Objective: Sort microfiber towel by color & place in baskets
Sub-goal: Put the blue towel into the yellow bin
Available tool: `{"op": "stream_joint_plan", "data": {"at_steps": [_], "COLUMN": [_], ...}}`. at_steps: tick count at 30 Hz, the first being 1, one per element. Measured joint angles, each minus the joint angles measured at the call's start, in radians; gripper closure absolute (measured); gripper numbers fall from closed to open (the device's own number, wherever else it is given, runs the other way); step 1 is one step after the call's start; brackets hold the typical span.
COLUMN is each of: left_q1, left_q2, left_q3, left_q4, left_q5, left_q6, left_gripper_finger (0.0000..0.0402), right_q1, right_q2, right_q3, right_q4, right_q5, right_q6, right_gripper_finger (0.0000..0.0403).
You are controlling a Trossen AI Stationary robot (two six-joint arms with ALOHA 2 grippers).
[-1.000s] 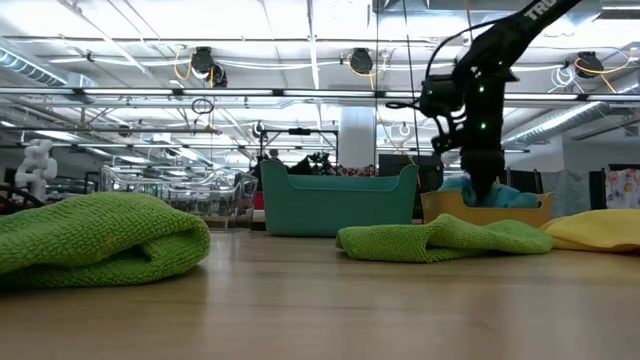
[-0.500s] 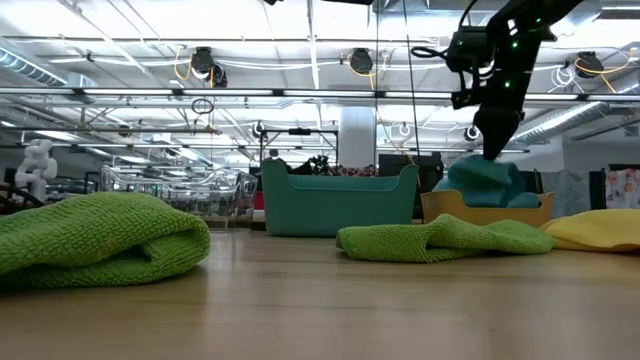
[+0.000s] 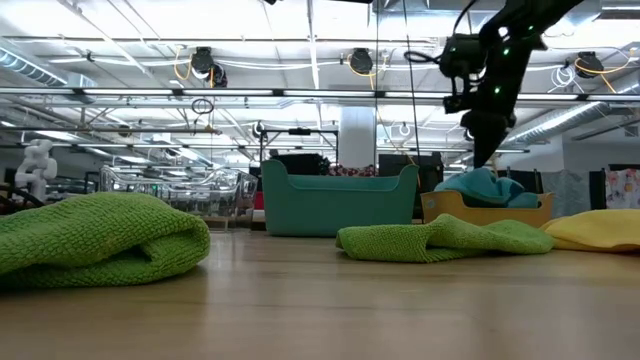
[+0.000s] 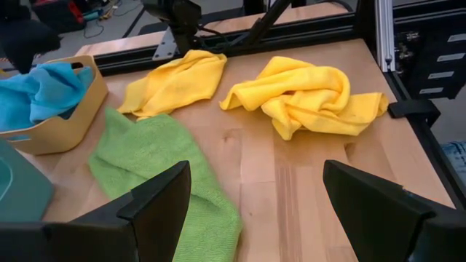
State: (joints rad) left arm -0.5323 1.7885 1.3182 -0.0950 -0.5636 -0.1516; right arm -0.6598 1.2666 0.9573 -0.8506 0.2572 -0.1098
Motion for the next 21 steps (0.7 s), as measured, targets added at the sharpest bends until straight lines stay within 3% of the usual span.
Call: {"op": "stream_joint_plan", "data": {"at_steps": [3, 13, 17, 21], "left_q1": [0.0, -0.001, -0.002, 0.0], "left_q2": [0.0, 0.009, 0.021, 0.028], "left_q3": [0.0, 0.0, 0.0, 0.0], "left_q4": [0.0, -0.002, 0.006, 0.001], "left_q5": [0.0, 0.036, 0.063, 0.075], "left_q6": [0.0, -0.007, 0.0, 0.0], "left_gripper_finger": [0.0084, 0.0084, 0.0084, 0.0084], "right_q1": [0.0, -0.022, -0.021, -0.02], "right_q2": [0.066, 0.358, 0.382, 0.326], "right_q3": [0.0, 0.0, 0.0, 0.0], "right_q4": [0.02, 0.101, 0.111, 0.073], "right_q5": [-0.001, -0.001, -0.001, -0.002], "right_q6": [0.011, 0.038, 0.023, 0.038], "right_gripper_finger": [0.0393, 0.04, 0.04, 0.0402]}}
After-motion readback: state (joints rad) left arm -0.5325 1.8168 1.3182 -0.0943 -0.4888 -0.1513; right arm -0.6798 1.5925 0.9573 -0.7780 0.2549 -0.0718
